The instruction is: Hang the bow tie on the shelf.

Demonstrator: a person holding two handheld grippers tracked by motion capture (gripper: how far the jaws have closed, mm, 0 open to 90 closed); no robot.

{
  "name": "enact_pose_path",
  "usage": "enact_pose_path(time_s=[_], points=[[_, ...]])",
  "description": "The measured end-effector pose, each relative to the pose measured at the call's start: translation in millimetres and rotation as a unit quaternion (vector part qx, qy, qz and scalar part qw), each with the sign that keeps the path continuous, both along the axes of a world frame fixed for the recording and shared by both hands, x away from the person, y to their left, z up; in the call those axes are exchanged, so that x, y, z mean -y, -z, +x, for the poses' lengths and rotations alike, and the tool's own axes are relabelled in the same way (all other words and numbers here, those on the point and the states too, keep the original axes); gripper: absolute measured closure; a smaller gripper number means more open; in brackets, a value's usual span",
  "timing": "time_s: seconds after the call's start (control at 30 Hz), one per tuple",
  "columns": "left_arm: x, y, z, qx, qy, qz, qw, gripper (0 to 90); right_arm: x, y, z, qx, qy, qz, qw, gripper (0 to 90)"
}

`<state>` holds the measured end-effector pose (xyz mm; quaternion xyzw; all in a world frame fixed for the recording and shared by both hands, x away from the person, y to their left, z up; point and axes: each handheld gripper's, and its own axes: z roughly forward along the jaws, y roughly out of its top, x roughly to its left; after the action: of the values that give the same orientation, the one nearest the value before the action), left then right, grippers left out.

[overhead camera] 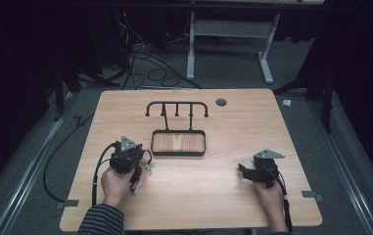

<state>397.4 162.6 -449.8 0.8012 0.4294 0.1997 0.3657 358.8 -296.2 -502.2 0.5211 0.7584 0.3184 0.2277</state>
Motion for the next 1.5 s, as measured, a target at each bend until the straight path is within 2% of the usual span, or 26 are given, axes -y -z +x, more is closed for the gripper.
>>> enact_pose_path(time_s=[0.43, 0.5, 0.7, 0.97, 1.5], points=[[-12.1, -31.7, -17.1, 0.05, -0.009, -0.029, 0.9983, 90.0, 0.0, 0.0, 0.0, 0.0, 0.0, 0.0, 1.0, 29.5], [-12.3, -36.0, -17.2, 0.047, -0.005, -0.035, 0.9983, 90.0, 0.0, 0.0, 0.0, 0.0, 0.0, 0.0, 1.0, 29.5], [-9.5, -43.9, -18.9, 0.055, 0.005, -0.036, 0.9978, 90.0, 0.0, 0.0, 0.0, 0.0, 0.0, 0.001, 1.0, 29.5], [-3.8, -55.7, -21.7, 0.07, 0.02, -0.049, 0.9961, 90.0, 0.0, 0.0, 0.1, 0.0, 0.0, 0.0, 1.0, 29.5], [5.3, -69.5, -22.2, 0.081, 0.047, -0.065, 0.9935, 90.0, 0.0, 0.0, 0.0, 0.0, 0.0, 0.0, 1.0, 29.5]])
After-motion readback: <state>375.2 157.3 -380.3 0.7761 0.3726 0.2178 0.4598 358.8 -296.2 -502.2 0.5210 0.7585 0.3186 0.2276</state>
